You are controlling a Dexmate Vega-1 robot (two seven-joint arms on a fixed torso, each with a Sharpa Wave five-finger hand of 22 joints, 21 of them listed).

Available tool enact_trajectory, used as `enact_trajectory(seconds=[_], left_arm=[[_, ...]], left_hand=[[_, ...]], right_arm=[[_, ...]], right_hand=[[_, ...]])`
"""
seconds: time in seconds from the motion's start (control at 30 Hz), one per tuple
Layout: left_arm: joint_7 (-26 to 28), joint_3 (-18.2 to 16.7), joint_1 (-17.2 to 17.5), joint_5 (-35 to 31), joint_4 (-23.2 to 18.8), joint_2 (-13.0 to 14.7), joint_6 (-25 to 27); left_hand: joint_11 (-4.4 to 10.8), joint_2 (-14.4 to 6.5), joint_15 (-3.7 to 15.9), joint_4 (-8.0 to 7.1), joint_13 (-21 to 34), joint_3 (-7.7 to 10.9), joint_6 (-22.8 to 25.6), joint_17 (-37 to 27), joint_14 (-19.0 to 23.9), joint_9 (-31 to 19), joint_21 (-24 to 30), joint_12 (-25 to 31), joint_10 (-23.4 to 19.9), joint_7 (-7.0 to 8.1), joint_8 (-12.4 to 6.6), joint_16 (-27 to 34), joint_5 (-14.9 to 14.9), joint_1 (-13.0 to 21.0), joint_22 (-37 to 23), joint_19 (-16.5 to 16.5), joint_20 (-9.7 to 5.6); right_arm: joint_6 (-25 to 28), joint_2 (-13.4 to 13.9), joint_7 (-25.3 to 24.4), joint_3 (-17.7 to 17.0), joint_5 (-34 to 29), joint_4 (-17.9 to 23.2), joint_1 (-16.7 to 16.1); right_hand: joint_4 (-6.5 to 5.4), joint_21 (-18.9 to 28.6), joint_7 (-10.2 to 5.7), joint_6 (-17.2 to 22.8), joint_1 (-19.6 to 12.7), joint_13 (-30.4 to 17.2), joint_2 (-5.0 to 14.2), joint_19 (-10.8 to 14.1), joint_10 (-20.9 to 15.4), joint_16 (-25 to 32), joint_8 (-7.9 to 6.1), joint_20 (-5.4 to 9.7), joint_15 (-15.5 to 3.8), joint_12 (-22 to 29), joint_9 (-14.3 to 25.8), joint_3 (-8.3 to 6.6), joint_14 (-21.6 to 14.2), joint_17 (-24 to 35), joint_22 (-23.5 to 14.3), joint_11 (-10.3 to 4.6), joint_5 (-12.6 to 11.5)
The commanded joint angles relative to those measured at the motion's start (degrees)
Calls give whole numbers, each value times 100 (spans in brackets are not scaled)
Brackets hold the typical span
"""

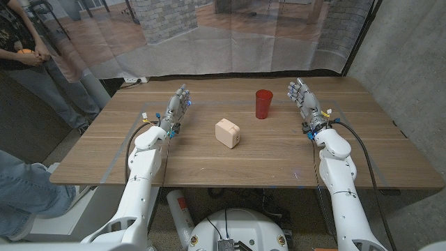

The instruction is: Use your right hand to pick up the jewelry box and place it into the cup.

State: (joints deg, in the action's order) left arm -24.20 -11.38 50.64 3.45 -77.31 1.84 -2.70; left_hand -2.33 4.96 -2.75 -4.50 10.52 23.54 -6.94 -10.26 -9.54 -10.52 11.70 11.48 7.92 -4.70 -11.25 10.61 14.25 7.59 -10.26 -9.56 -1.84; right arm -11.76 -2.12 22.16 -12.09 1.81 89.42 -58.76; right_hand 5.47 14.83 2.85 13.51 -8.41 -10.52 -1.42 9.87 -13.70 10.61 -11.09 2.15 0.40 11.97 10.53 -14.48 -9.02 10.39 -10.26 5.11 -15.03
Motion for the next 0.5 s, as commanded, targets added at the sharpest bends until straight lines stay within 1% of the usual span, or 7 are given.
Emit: enact_trajectory(seconds=[0.03, 0.2, 0.27, 0.5], left_arm=[[-1, -2, -10, -32, -3, -26, 1], [-6, -4, -7, -36, -20, -21, 23], [-1, -2, -3, -39, -27, -25, 26], [-7, 14, -3, -55, -29, -25, 31]], left_hand=[[1, -7, -11, 7, 12, -25, 8, -12, -85, -19, 31, 35, -39, -3, -23, 30, 28, 50, -12, -228, -74], [2, -10, -14, 9, 12, -27, 18, -13, -72, -20, 30, 34, -41, -3, -25, 33, 34, 55, -13, -225, -72], [-4, -12, -14, 10, 12, -29, 41, -13, -71, -20, 30, 34, -41, -24, -33, 32, 38, 58, -13, -222, -72], [-25, -16, -24, 12, 12, -34, 65, -13, -50, -19, 33, 39, -62, -39, -39, 37, 47, 64, -14, -208, -76]], right_arm=[[-186, -36, 74, 63, -68, 140, -107], [-280, -56, 93, 81, -73, 180, -147], [-316, -46, 129, 85, -63, 197, -165], [-423, -42, 232, 112, -18, 357, -258]], right_hand=[[34, -18, -19, 11, -69, -10, 23, 70, -24, 28, -32, 147, 1, 16, 33, -11, -40, 18, -25, -27, -30], [40, -26, -21, 11, -77, -10, 23, 71, -23, 25, -31, 144, 9, 16, 33, -10, -35, 18, -26, -33, -28], [42, -27, -23, 12, -79, -10, 23, 72, -22, 25, -32, 146, 12, 15, 33, -10, -35, 18, -26, -33, -27], [52, -38, -29, 8, -95, -11, 23, 76, -28, 25, -29, 139, 11, 17, 33, -11, -38, 17, -26, -21, -25]])
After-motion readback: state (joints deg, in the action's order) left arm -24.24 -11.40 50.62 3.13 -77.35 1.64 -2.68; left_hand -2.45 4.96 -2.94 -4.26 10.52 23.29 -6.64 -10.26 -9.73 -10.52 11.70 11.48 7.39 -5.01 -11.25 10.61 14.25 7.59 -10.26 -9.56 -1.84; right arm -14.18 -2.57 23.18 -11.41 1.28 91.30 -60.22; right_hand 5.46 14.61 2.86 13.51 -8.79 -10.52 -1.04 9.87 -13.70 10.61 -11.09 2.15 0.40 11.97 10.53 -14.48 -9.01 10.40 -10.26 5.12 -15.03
